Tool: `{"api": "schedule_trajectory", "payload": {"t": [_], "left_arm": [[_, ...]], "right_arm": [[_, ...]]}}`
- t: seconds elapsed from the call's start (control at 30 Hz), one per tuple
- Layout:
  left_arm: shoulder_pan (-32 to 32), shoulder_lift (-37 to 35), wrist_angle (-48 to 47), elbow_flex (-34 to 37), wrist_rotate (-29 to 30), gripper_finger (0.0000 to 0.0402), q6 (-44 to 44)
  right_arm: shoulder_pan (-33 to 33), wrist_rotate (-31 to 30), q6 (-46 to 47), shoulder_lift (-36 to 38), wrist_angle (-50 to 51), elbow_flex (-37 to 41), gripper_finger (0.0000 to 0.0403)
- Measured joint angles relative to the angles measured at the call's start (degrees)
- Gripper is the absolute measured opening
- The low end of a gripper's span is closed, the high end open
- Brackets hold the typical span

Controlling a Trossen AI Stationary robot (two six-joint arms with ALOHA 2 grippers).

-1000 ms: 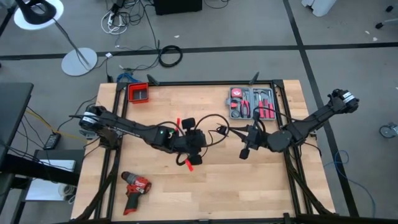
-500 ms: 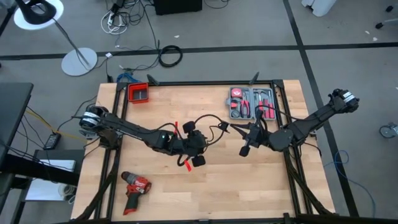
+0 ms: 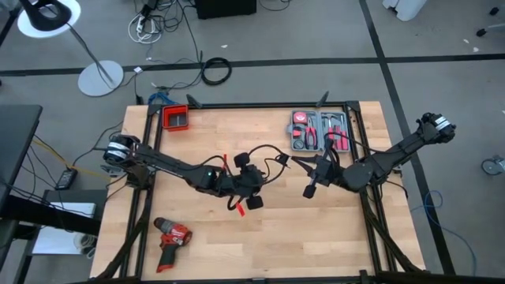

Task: Coil cords
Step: Coil the black wire onto the black spool

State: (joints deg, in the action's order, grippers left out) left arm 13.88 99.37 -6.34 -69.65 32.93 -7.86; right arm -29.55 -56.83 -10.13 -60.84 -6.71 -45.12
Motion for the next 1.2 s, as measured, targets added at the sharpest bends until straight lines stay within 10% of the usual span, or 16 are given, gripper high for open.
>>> {"api": "schedule_trajectory", "payload": {"t": [0.2, 1.2], "left_arm": [[0.07, 0.00, -0.76, -0.04, -0.04, 0.0008, 0.07], [-2.92, 0.00, -0.46, -0.07, 3.03, 0.0001, 3.05]], "right_arm": [[0.09, -0.04, -0.09, 0.00, -1.28, 0.00, 0.0000], [3.24, 2.51, 4.67, 0.07, -13.47, 0.00, 0.0000]]}}
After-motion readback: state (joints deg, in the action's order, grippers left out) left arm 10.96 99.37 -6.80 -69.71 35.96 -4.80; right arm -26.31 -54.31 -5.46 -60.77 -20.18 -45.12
